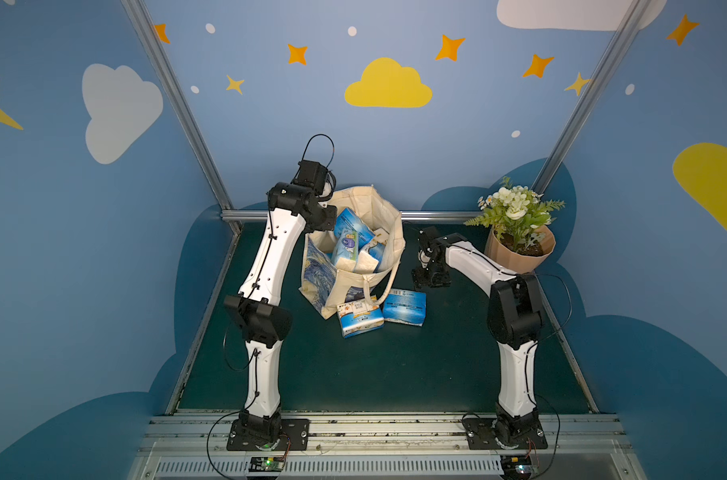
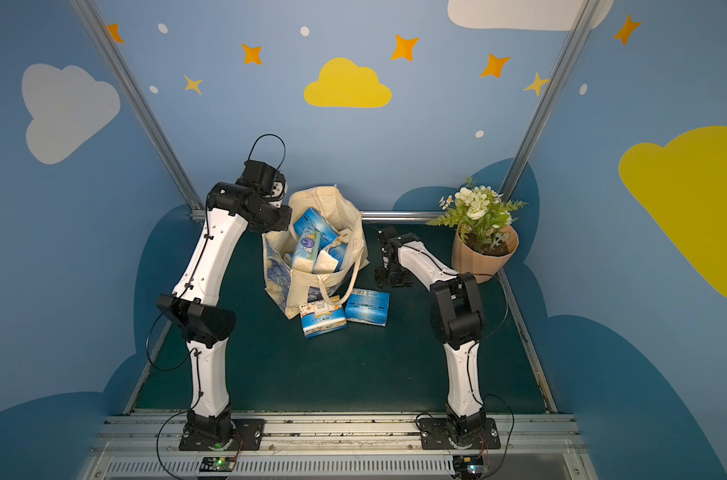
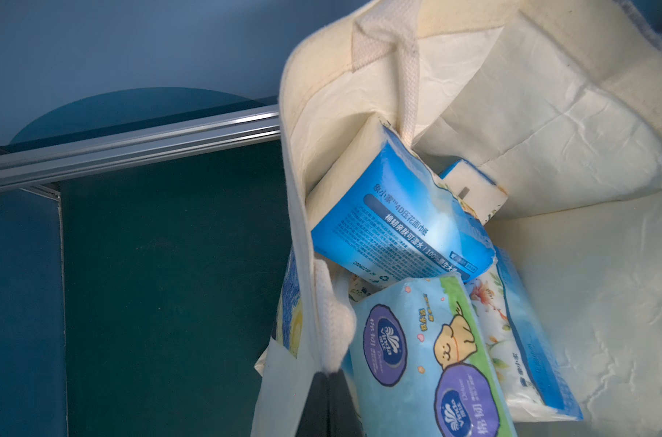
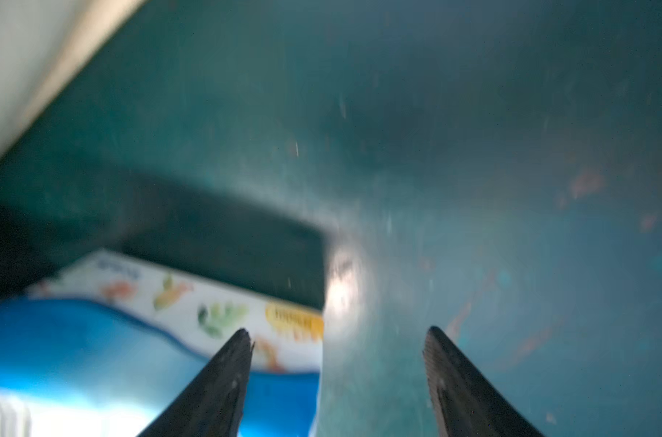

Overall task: Put tissues into the canvas bag
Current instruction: Pick up the pack of facial tissues from the center of the board.

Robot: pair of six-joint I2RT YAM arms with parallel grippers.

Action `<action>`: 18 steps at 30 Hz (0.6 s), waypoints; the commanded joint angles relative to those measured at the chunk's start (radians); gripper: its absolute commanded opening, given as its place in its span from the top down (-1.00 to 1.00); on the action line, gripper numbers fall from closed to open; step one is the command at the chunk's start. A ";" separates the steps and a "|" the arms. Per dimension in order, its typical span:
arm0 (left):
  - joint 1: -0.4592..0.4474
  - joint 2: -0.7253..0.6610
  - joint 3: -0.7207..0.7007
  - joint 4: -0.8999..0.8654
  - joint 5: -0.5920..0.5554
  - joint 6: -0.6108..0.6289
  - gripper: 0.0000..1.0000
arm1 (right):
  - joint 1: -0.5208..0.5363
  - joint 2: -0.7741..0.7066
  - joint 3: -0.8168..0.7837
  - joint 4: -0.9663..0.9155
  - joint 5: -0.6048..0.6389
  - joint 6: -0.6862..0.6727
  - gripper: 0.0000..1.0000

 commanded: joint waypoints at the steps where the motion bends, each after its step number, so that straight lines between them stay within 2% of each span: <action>1: -0.006 -0.017 -0.005 -0.050 -0.001 0.009 0.90 | 0.017 -0.091 -0.089 -0.026 -0.008 0.006 -0.45; 9: -0.006 -0.014 -0.005 -0.046 0.014 0.004 0.90 | 0.061 -0.243 -0.261 -0.007 -0.126 -0.005 -0.45; 14: -0.007 -0.015 -0.005 -0.056 0.014 0.002 0.88 | 0.063 -0.420 -0.346 0.056 -0.056 0.031 -0.56; 18: -0.009 -0.017 -0.005 -0.056 0.015 0.001 0.80 | 0.091 -0.531 -0.373 0.095 -0.153 0.023 -0.64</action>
